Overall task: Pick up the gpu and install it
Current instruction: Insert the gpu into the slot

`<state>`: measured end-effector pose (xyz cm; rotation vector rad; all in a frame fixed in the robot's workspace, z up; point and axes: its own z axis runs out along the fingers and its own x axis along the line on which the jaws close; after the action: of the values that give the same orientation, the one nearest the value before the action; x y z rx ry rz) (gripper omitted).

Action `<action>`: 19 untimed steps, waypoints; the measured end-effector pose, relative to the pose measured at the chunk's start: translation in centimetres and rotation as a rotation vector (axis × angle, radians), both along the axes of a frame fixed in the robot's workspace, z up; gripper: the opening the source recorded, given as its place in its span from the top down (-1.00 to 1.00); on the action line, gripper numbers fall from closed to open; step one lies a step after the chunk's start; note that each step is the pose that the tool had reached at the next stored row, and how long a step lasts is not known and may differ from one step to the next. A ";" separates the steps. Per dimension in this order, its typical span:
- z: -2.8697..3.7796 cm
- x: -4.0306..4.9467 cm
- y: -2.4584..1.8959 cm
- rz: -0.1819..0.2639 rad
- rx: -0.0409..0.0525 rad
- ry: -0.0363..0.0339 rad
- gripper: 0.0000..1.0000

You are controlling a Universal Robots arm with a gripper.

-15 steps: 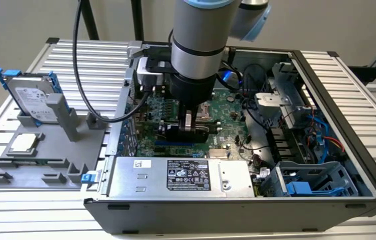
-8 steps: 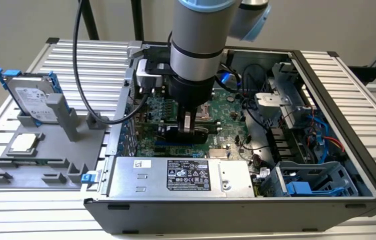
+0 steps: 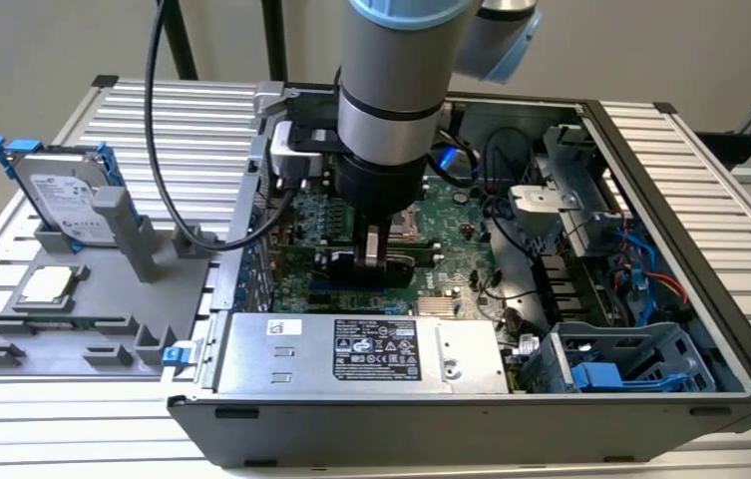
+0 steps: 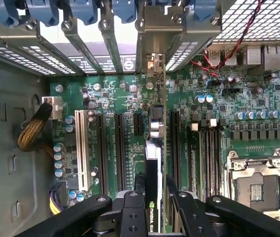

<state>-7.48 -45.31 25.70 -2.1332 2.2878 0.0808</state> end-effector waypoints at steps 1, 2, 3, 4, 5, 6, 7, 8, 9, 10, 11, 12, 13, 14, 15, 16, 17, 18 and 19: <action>0.07 0.00 0.00 0.000 0.0000 0.0000 1.00; 0.09 0.00 0.00 0.000 0.0004 -0.0002 1.00; 0.09 0.00 0.00 0.001 0.0005 -0.0002 1.00; 0.09 0.00 0.01 0.001 0.0005 -0.0003 1.00; 0.11 0.00 0.01 0.002 0.0004 -0.0002 1.00; 0.15 0.00 0.00 0.003 0.0002 -0.0001 1.00; 0.18 0.00 0.01 0.003 0.0002 -0.0001 1.00; 0.23 0.00 0.00 0.004 0.0000 -0.0001 1.00; 0.26 0.00 0.01 0.005 0.0003 -0.0002 1.00; 0.28 0.00 0.02 0.007 0.0003 -0.0008 1.00; 0.30 0.00 0.02 0.009 0.0005 -0.0013 1.00; 0.30 0.00 0.02 0.010 0.0005 -0.0014 1.00; 0.30 0.00 0.02 0.010 0.0004 -0.0014 1.00; 0.31 0.00 0.02 0.010 0.0004 -0.0013 1.00; 0.31 0.00 0.02 0.010 0.0003 -0.0014 1.00; 0.31 0.00 0.02 0.010 0.0002 -0.0013 1.00; 0.32 0.00 0.03 0.010 -0.0004 -0.0013 1.00; 0.34 -0.01 0.09 0.010 -0.0037 -0.0010 1.00; 0.33 0.00 0.11 0.011 -0.0054 -0.0009 1.00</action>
<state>-7.49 -45.20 26.03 -2.1478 2.2788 0.0739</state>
